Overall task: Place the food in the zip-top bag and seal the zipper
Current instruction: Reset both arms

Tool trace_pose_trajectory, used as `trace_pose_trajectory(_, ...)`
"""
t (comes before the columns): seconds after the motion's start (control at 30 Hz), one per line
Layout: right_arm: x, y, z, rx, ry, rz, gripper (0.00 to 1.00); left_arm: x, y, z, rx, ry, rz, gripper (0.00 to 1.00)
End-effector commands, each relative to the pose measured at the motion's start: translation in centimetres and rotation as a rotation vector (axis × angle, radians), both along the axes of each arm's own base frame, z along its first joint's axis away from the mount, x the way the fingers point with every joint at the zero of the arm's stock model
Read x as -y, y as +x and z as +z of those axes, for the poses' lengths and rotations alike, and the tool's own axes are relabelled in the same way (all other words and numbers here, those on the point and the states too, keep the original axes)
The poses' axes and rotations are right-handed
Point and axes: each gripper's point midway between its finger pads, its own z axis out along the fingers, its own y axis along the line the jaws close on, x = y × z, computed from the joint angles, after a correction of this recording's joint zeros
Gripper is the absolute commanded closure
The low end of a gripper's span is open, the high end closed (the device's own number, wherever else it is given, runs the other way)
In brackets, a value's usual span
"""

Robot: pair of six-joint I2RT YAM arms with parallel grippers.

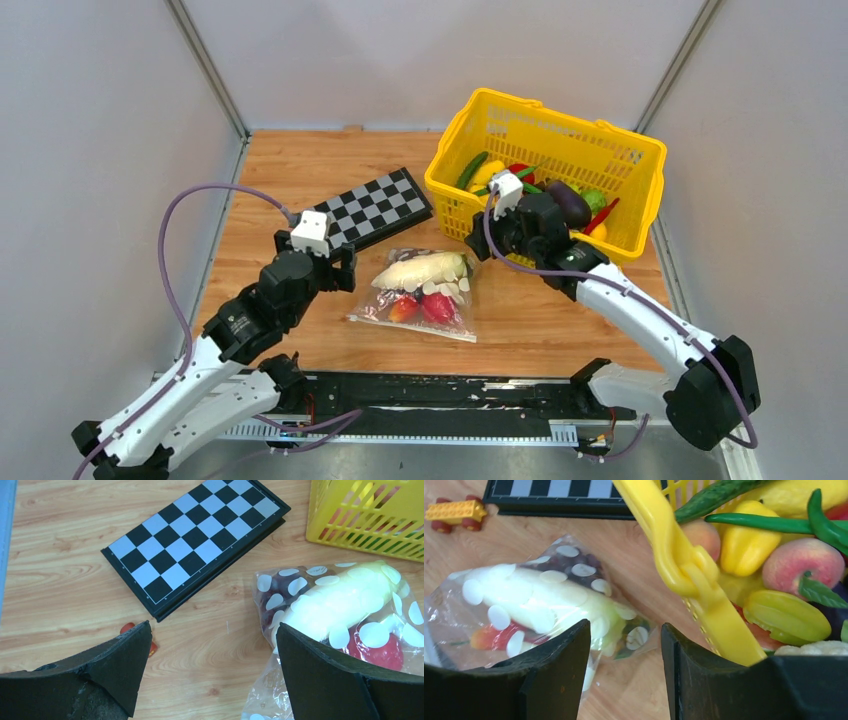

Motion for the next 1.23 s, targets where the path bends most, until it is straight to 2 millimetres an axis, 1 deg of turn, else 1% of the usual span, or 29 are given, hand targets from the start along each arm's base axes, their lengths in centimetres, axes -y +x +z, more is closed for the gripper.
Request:
trace_pose_trajectory(0.0, 3.0, 3.7, 1.1, 0.025, 0.051, -0.156, 0.45, 0.3, 0.6, 0.1, -0.022, -0.084, 0.003, 0.0)
trace_pose_trajectory(0.07, 4.2, 5.1, 1.3, 0.02, 0.068, -0.202, 0.45, -0.3, 0.9, 0.1, -0.027, -0.104, 0.02, 0.0)
trace_pose_trajectory(0.13, 5.0, 6.0, 1.4, 0.012, 0.09, -0.219, 0.45, -0.8, 1.2, 0.0, -0.033, -0.12, 0.032, 0.0)
trace_pose_trajectory(0.23, 5.4, 6.5, 1.6, 0.002, 0.108, -0.204, 0.45, -1.6, 1.8, -0.4, -0.052, -0.134, 0.063, 0.0)
trace_pose_trajectory(0.27, 5.4, 6.3, 1.7, -0.003, 0.111, -0.191, 0.45, -1.9, 1.9, -0.5, -0.061, -0.139, 0.074, 0.0)
trace_pose_trajectory(0.3, 5.1, 5.9, 2.3, 0.0, 0.118, -0.161, 0.45, -2.3, 2.0, -0.6, -0.065, -0.141, 0.087, 0.0)
trace_pose_trajectory(0.37, 3.8, 4.4, 3.3, 0.001, 0.156, -0.06, 0.45, -2.9, 2.2, -0.5, -0.067, -0.143, 0.113, 0.0)
trace_pose_trajectory(0.47, 1.8, 1.2, 6.0, 0.012, 0.248, 0.114, 0.45, -3.9, 2.7, -0.4, -0.068, -0.144, 0.155, 0.0)
trace_pose_trajectory(0.5, 1.5, 0.2, 7.1, 0.029, 0.274, 0.154, 0.44, -4.3, 2.9, -0.5, -0.072, -0.142, 0.173, 0.0)
trace_pose_trajectory(0.53, 1.5, -0.5, 8.2, 0.053, 0.293, 0.17, 0.38, -5.0, 3.1, -0.6, -0.079, -0.141, 0.207, 0.0)
trace_pose_trajectory(0.57, 2.0, -0.8, 9.3, 0.09, 0.301, 0.15, 0.34, -5.3, 3.2, -0.4, -0.078, -0.141, 0.23, 0.0)
trace_pose_trajectory(0.63, 3.7, -0.9, 11.5, 0.179, 0.292, 0.06, 0.29, -6.0, 3.5, 0.1, -0.072, -0.148, 0.285, 0.0)
trace_pose_trajectory(0.67, 4.9, -0.9, 12.8, 0.232, 0.291, -0.004, 0.27, -6.4, 3.4, 0.4, -0.071, -0.159, 0.319, 0.0)
trace_pose_trajectory(0.7, 6.3, -0.6, 13.5, 0.26, 0.281, -0.09, 0.21, -6.9, 3.4, 0.7, -0.068, -0.167, 0.352, 0.0)
trace_pose_trajectory(0.77, 9.1, -0.2, 14.5, 0.298, 0.256, -0.25, 0.16, -7.5, 3.1, 0.9, -0.074, -0.171, 0.395, 0.0)
trace_pose_trajectory(0.8, 10.3, -0.2, 14.7, 0.306, 0.24, -0.311, 0.14, -7.9, 3.0, 1.1, -0.071, -0.175, 0.417, 0.0)
trace_pose_trajectory(0.87, 11.8, -0.5, 14.9, 0.31, 0.221, -0.387, 0.03, -8.6, 2.7, 1.5, -0.054, -0.185, 0.46, 0.0)
trace_pose_trajectory(0.9, 12.9, -0.5, 15.0, 0.313, 0.217, -0.444, 0.0, -8.8, 2.5, 1.7, -0.044, -0.19, 0.472, 0.0)
trace_pose_trajectory(1.0, 14.3, -1.2, 14.9, 0.308, 0.221, -0.522, 0.0, -9.2, 2.2, 2.3, -0.012, -0.206, 0.478, 0.0)
trace_pose_trajectory(1.07, 14.9, -1.5, 14.8, 0.313, 0.233, -0.555, 0.0, -9.3, 2.1, 2.5, -0.001, -0.214, 0.484, 0.0)
trace_pose_trajectory(1.2, 15.4, -2.1, 15.2, 0.343, 0.267, -0.572, 0.0, -9.6, 2.1, 2.4, -0.004, -0.198, 0.498, 0.0)
